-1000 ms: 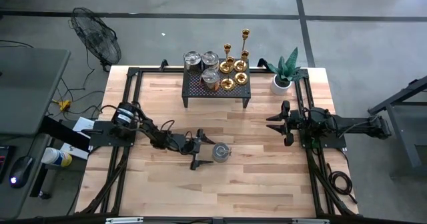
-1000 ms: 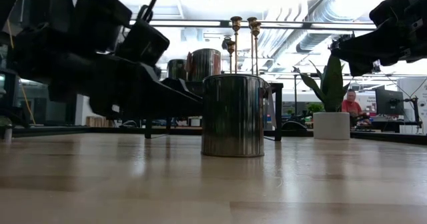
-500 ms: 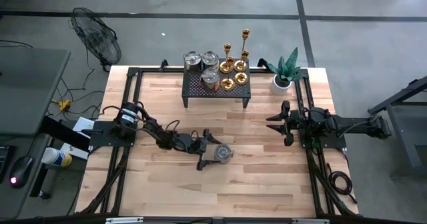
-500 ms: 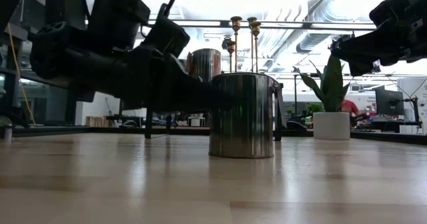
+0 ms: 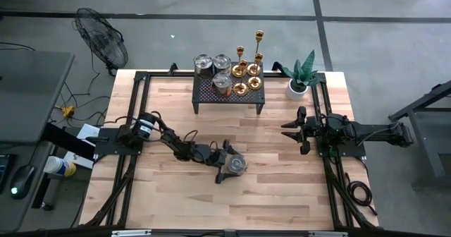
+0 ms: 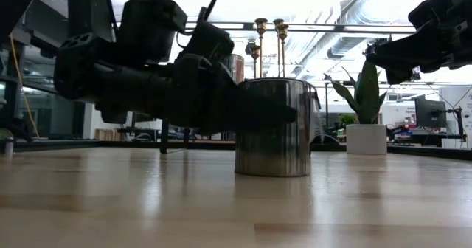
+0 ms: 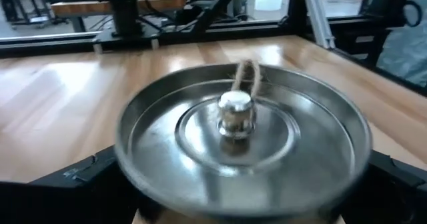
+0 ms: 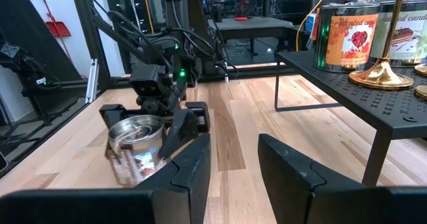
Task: Pick & Place candle stick holders
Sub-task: Put the scented candle on the shelf
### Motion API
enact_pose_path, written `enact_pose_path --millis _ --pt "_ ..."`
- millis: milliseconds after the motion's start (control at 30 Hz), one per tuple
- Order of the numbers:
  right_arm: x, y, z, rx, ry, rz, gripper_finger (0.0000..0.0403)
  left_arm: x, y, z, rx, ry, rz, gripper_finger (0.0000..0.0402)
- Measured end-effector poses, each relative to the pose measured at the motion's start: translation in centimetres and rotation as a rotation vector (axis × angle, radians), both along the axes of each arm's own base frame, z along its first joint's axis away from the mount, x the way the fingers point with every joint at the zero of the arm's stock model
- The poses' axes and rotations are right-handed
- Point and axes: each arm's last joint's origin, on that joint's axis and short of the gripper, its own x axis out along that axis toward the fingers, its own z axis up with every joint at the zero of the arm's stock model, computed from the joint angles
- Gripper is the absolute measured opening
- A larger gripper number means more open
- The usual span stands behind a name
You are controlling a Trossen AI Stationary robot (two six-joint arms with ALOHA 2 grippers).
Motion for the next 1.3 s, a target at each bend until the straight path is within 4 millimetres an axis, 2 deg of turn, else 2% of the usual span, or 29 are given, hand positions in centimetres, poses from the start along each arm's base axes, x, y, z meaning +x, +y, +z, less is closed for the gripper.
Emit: enact_pose_path --millis 333,700,933,1200,1300 --pt "0.0 0.0 0.0 0.000 0.000 0.000 0.0117 1.3 -0.3 -0.3 0.001 0.011 -0.009 0.0386" --pt "0.0 0.0 0.0 0.000 0.000 0.000 0.0117 1.3 -0.3 -0.7 0.013 0.047 0.014 0.0384" --pt "0.0 0.0 0.0 0.000 0.000 0.000 0.0117 1.3 -0.3 -0.7 0.012 0.052 0.021 0.0345" --pt "0.0 0.0 0.0 0.000 0.000 0.000 0.0117 1.3 -0.2 -0.7 -0.001 0.058 0.028 0.0360" --pt "0.0 0.0 0.0 0.000 0.000 0.000 0.0117 1.3 -0.2 -0.7 -0.001 0.058 0.035 0.0352"
